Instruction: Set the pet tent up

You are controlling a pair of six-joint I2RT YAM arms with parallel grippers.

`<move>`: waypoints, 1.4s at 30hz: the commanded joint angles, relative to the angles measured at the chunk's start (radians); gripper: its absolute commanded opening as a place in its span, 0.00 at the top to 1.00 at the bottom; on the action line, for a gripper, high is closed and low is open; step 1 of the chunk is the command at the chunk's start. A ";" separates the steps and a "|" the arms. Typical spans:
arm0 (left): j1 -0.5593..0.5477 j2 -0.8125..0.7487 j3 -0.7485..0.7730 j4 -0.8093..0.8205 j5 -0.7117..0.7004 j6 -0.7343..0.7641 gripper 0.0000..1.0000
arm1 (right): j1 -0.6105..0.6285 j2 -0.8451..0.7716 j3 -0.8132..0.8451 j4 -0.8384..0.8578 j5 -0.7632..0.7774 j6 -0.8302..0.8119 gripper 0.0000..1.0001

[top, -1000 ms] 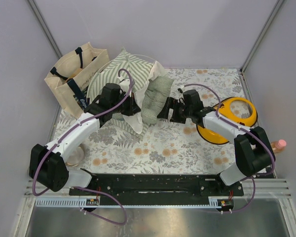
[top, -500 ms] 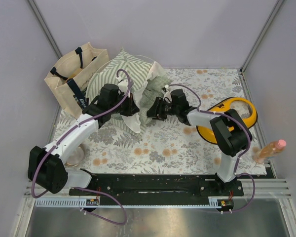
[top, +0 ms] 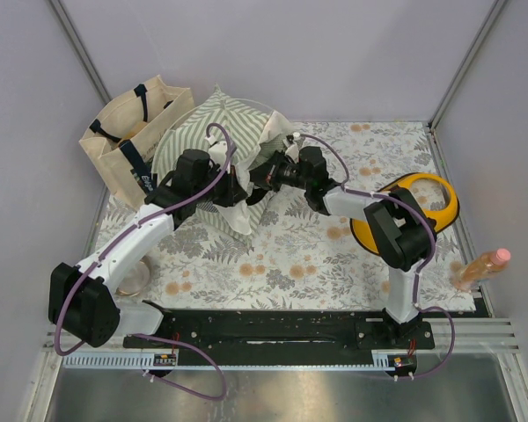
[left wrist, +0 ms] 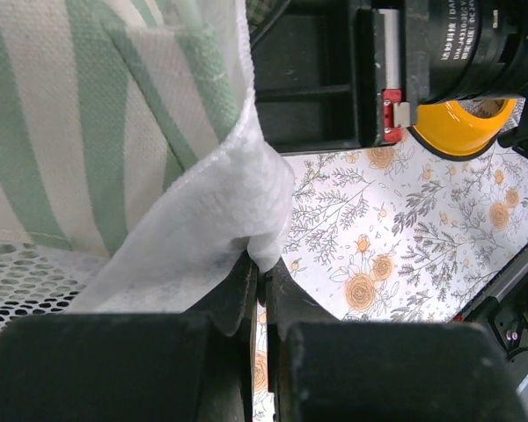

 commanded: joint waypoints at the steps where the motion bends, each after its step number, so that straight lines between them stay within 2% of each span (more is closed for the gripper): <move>1: -0.012 -0.011 0.001 -0.025 0.113 -0.028 1.00 | 0.061 -0.005 0.108 0.028 0.076 -0.010 1.00; 9: -0.012 -0.030 0.010 0.067 0.262 -0.081 1.00 | 0.122 0.043 0.077 -0.343 0.091 -0.251 1.00; 13: -0.012 -0.034 0.007 0.089 0.273 -0.085 1.00 | 0.127 0.020 0.063 -0.495 0.131 -0.343 1.00; 14: -0.012 -0.033 0.007 0.084 0.260 -0.084 1.00 | 0.125 -0.001 0.054 -0.523 0.150 -0.364 0.97; 16: -0.012 -0.028 0.001 0.075 0.245 -0.079 1.00 | 0.125 -0.058 0.034 -0.574 0.202 -0.403 0.83; 22: -0.012 -0.025 -0.013 0.064 0.237 -0.068 1.00 | 0.096 -0.243 0.013 -0.730 0.355 -0.469 0.32; 26: -0.012 -0.025 -0.016 0.050 0.225 -0.053 1.00 | 0.070 -0.349 -0.046 -0.775 0.461 -0.489 0.17; 31: -0.012 -0.022 -0.024 0.049 0.216 -0.051 1.00 | 0.061 -0.373 -0.044 -0.867 0.685 -0.522 0.15; 39: -0.010 -0.025 -0.019 0.004 0.199 -0.027 1.00 | 0.023 -0.215 0.117 -0.835 0.909 -0.567 0.14; 40: -0.012 -0.025 -0.022 0.001 0.196 -0.025 1.00 | 0.017 -0.198 0.132 -0.806 0.917 -0.587 0.16; 42: -0.012 -0.030 -0.025 -0.002 0.197 -0.022 1.00 | 0.009 -0.189 0.131 -0.699 0.894 -0.645 0.33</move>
